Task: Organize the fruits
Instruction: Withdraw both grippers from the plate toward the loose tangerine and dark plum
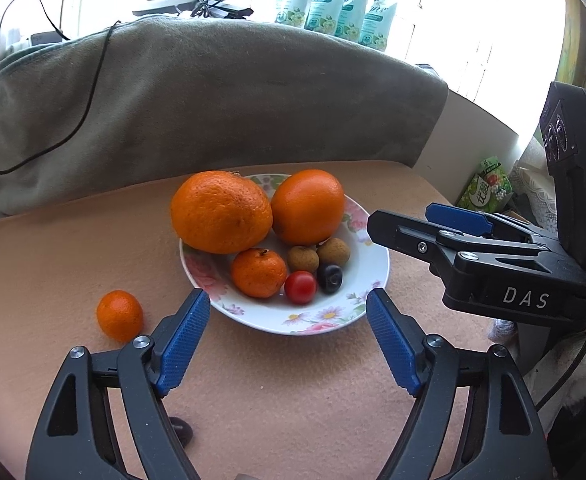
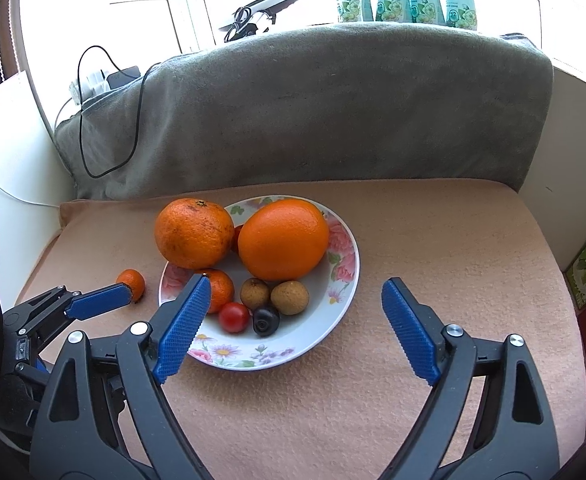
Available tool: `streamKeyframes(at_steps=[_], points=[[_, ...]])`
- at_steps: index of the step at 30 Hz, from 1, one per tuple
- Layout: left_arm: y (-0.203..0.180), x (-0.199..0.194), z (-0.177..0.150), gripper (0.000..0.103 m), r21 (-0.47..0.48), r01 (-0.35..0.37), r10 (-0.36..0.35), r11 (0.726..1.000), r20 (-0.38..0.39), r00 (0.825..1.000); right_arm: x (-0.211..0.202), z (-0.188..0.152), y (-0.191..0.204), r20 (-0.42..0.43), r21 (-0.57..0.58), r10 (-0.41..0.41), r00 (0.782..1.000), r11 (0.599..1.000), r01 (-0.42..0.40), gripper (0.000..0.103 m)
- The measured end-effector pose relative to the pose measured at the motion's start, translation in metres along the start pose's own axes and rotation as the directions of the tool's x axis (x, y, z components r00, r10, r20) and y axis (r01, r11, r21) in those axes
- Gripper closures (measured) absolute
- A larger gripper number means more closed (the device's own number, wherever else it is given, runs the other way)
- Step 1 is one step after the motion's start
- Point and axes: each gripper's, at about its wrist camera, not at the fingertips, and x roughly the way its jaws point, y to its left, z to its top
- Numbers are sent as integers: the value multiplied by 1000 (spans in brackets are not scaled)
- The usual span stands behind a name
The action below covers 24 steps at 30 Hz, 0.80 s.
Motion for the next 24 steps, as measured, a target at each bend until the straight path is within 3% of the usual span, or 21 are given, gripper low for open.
streamKeyframes(at_steps=[9,24], points=[[3,-10,-2,22,-5,4,-4,1000,11,1000,-12,-3,-2,25,23,-4,1000,1000,4,13],[36,-31,-19,22,-81,-19,20,997,19,1000,-41,-12,20,78,18,59,995,998,-60,13]])
